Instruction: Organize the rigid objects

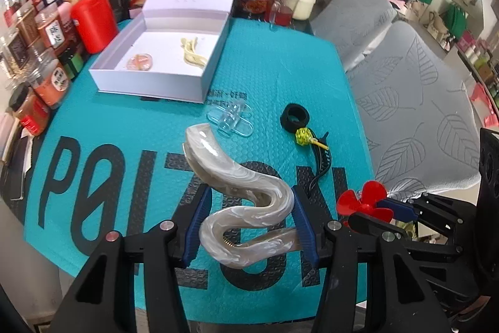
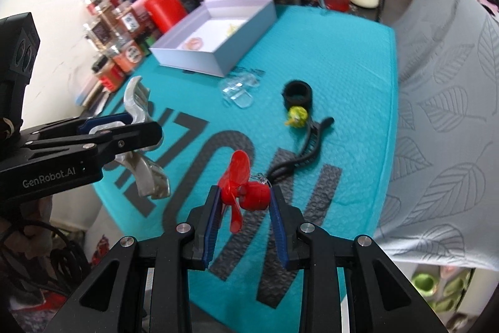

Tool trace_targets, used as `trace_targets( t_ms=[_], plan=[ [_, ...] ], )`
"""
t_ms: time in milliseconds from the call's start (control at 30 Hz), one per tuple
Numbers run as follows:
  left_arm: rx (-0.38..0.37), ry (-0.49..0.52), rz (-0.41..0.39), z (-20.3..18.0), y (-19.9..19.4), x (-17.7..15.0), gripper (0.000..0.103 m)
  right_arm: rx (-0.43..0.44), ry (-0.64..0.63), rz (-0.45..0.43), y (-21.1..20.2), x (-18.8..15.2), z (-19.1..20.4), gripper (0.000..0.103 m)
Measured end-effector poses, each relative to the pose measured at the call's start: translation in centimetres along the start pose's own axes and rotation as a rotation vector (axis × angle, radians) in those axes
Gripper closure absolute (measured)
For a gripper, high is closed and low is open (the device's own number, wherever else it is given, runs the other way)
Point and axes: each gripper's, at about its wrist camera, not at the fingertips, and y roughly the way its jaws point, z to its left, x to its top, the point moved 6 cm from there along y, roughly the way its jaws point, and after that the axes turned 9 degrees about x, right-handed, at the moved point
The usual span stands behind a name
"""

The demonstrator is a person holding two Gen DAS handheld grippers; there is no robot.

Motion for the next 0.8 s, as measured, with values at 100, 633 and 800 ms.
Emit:
trace_targets(
  t_ms=[100,633,800],
  plan=[
    [0.011,-0.019,-0.026,0.6,-1.4,0.3,0.052,0.031,-0.008,0.008,-0.6,0.2,0.7,0.073],
    [0.019,0.032,-0.107,5.1,-4.7,5.1,0.052,0.067,-0.083,-0.029,-0.3,5.3,7.3,0.073],
    [0.017,0.032,-0.12,7.0,-4.4,6.8,0.052,0.065,-0.093,-0.048,0.6,7.8,8.6,0.073]
  ],
)
